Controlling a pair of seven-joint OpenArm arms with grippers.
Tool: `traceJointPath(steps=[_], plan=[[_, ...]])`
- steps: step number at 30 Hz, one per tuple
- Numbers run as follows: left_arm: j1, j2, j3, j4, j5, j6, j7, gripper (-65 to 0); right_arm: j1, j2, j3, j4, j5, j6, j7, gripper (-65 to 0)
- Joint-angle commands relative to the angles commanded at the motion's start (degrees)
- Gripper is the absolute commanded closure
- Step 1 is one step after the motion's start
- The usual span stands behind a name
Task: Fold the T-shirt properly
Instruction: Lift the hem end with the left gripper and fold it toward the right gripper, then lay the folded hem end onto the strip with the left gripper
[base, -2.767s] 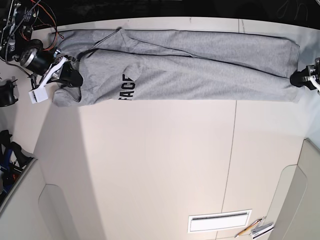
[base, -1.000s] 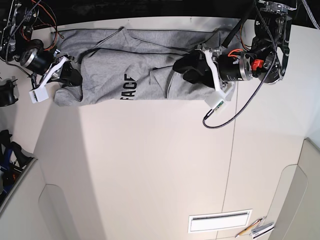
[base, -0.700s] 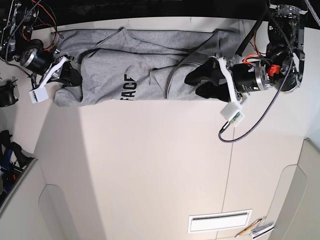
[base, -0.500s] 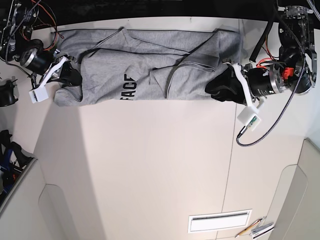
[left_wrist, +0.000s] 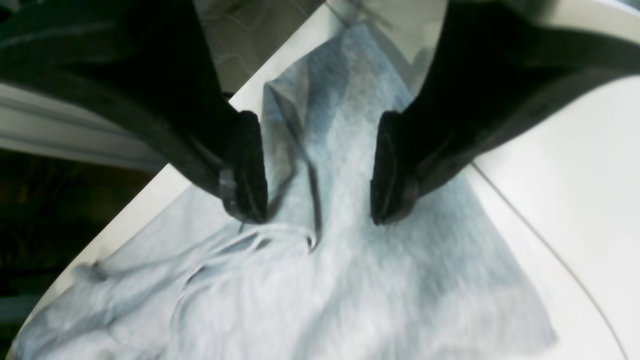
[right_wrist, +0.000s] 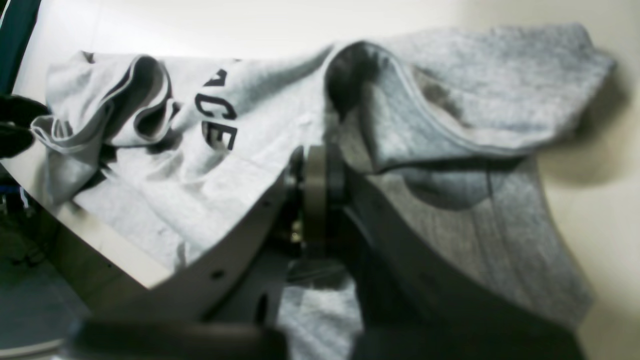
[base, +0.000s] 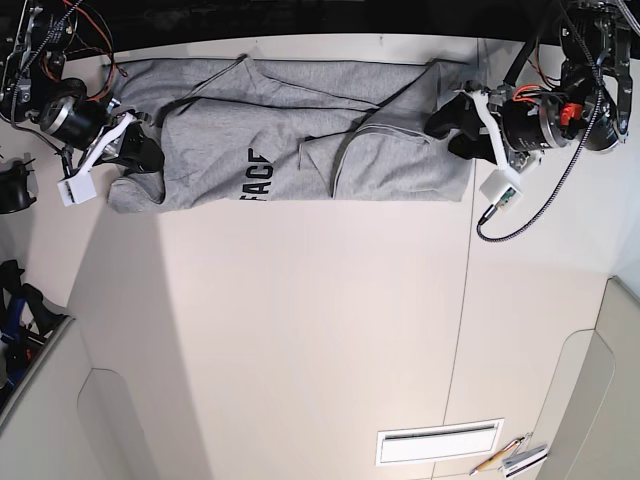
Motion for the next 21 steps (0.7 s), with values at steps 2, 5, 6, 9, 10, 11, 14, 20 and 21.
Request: traceJointPath(steps=[2, 5, 6, 9, 10, 11, 14, 20, 21], plan=[[0.07, 0.02, 0.00, -0.35, -2.14, 0.00, -0.07, -36.3, 0.02, 0.00, 0.00, 0.00, 0.00, 0.00, 0.00, 0.0], [0.46, 0.04, 0.11, -0.35, -4.68, 0.00, -0.33, -36.3, 0.00, 0.00, 0.00, 0.00, -0.02, 0.00, 0.00, 0.0], [0.46, 0.35, 0.11, -0.35, -4.63, 0.00, -0.33, -36.3, 0.00, 0.00, 0.00, 0.00, -0.02, 0.00, 0.00, 0.0], [0.46, 1.64, 0.15, -0.37, -3.98, 0.00, -0.31, -36.3, 0.02, 0.00, 0.00, 0.00, 0.00, 0.00, 0.00, 0.0], [0.46, 1.90, 0.15, -0.37, -4.00, 0.00, -0.50, -36.3, 0.02, 0.00, 0.00, 0.00, 0.02, 0.00, 0.00, 0.0], [0.46, 1.92, 0.15, -0.37, -4.00, 0.00, -1.27, -36.1, 0.00, -0.02, 0.00, 0.00, 0.00, 0.00, 0.00, 0.0], [0.46, 1.90, 0.15, -0.37, -3.34, 0.00, -1.55, -30.9, 0.00, 0.00, 0.00, 0.00, 0.00, 0.00, -0.02, 0.0], [0.46, 1.92, 0.15, -0.35, -2.73, 0.00, -1.51, -7.1, 0.00, 0.00, 0.00, 0.00, 0.00, 0.00, 0.00, 0.0], [0.46, 1.90, 0.15, -0.37, -2.71, 0.00, -1.51, -4.6, 0.02, 0.00, 0.00, 0.00, 0.00, 0.00, 0.00, 0.0]])
